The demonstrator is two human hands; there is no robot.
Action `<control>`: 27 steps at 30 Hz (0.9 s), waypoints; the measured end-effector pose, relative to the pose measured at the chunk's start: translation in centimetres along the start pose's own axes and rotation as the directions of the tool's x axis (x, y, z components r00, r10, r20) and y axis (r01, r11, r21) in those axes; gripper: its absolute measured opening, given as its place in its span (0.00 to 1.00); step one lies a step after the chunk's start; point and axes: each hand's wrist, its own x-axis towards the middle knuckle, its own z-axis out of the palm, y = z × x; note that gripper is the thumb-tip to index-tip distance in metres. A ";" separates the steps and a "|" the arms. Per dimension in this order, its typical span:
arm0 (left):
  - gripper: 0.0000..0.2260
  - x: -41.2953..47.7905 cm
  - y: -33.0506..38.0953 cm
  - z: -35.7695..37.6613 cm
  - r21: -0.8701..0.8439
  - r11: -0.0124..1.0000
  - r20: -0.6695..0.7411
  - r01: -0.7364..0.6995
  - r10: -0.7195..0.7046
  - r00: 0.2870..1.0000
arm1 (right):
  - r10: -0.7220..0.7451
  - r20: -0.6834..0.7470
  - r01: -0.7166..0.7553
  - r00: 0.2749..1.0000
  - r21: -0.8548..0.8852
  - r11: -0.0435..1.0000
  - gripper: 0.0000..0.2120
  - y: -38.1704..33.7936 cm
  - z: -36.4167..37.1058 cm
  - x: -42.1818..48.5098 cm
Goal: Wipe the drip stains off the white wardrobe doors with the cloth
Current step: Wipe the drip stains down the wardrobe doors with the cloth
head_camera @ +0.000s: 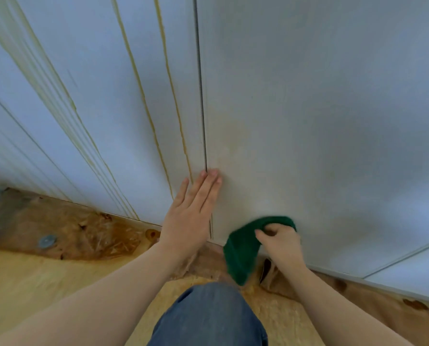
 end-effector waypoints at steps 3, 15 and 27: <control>0.31 -0.2 -0.9 -0.5 0.012 0.999 0.028 -0.040 0.039 0.999 | 0.010 -0.018 -0.009 1.000 0.024 1.000 0.15 -1.3 0.5 0.1; 0.31 1.0 -1.3 -2.3 0.028 0.999 -0.016 0.032 -0.032 0.999 | -0.098 0.009 0.096 0.995 0.128 0.987 0.11 -4.5 0.2 -0.5; 0.28 2.9 -5.7 -7.8 0.033 0.993 -0.066 0.115 -0.113 0.991 | -0.131 -0.170 0.189 0.977 0.397 0.898 0.10 -16.5 -0.9 -1.9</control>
